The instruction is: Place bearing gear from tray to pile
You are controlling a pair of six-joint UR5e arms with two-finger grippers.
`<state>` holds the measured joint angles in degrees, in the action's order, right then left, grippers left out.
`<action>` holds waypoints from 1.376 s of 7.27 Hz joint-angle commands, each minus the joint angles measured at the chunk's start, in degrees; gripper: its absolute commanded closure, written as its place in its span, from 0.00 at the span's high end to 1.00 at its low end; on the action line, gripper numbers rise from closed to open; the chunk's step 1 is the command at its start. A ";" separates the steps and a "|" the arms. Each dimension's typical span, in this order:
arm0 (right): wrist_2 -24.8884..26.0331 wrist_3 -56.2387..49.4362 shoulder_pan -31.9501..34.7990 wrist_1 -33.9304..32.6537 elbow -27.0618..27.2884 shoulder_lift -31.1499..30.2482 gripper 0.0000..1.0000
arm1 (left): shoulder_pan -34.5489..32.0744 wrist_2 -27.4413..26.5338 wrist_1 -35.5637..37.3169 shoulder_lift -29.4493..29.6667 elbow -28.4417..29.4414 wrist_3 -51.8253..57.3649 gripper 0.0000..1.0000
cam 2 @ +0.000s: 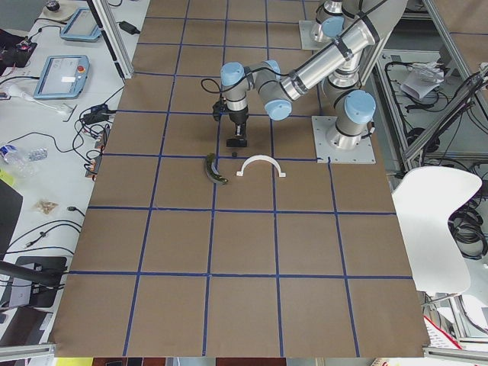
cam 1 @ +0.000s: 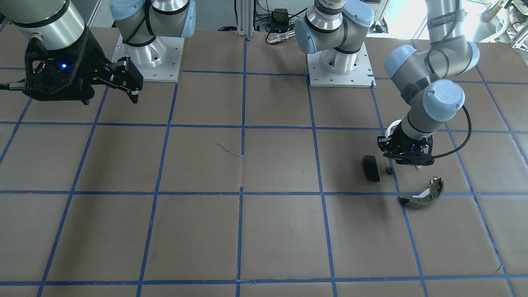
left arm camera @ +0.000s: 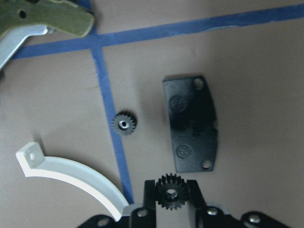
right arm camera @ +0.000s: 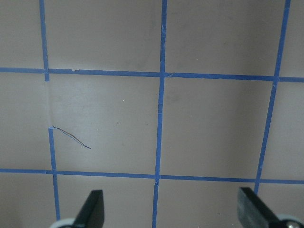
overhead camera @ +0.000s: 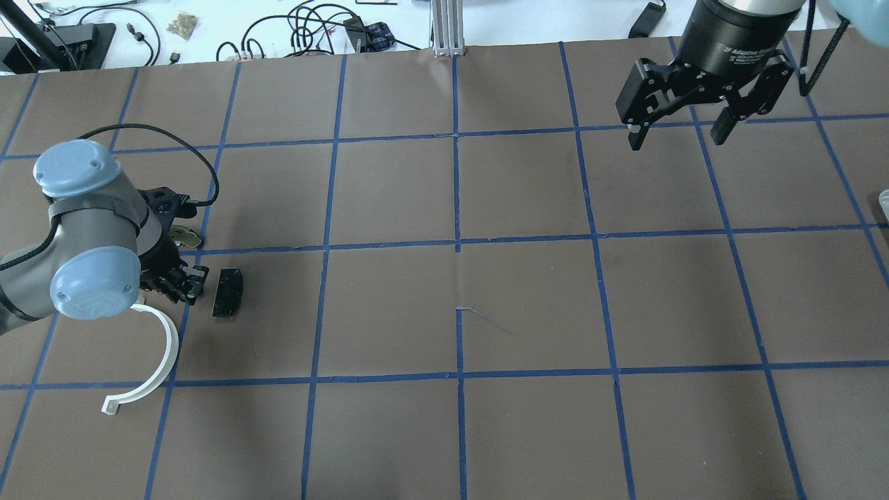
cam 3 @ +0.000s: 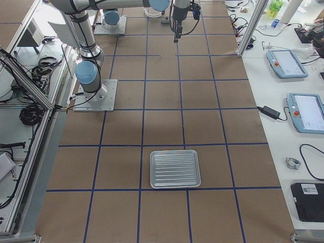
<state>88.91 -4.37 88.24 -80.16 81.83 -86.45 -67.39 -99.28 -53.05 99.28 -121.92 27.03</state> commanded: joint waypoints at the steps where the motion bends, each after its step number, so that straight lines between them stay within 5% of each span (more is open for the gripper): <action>1: 0.04 -0.28 0.00 0.00 0.00 0.05 1.00 | 1.73 0.40 1.02 0.73 -0.59 0.92 0.00; 6: -0.14 -0.02 0.00 -0.09 1.40 -0.39 1.00 | 2.17 1.88 0.23 1.18 -2.27 0.74 0.01; 8: -0.14 -0.02 0.00 -0.44 2.02 -1.09 1.00 | 2.17 2.86 0.14 1.18 -2.27 0.92 0.13; 9: -0.14 -0.02 0.00 -0.44 2.02 -1.09 1.00 | 2.17 2.86 0.23 1.09 -2.27 1.01 0.32; 10: -0.14 -0.28 0.00 -0.61 2.11 -1.09 1.00 | 2.26 3.04 0.14 1.00 -2.27 1.18 0.87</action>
<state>88.77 -4.45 88.24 -80.60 83.83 -87.50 -65.19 -96.43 -52.86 100.37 -124.19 28.05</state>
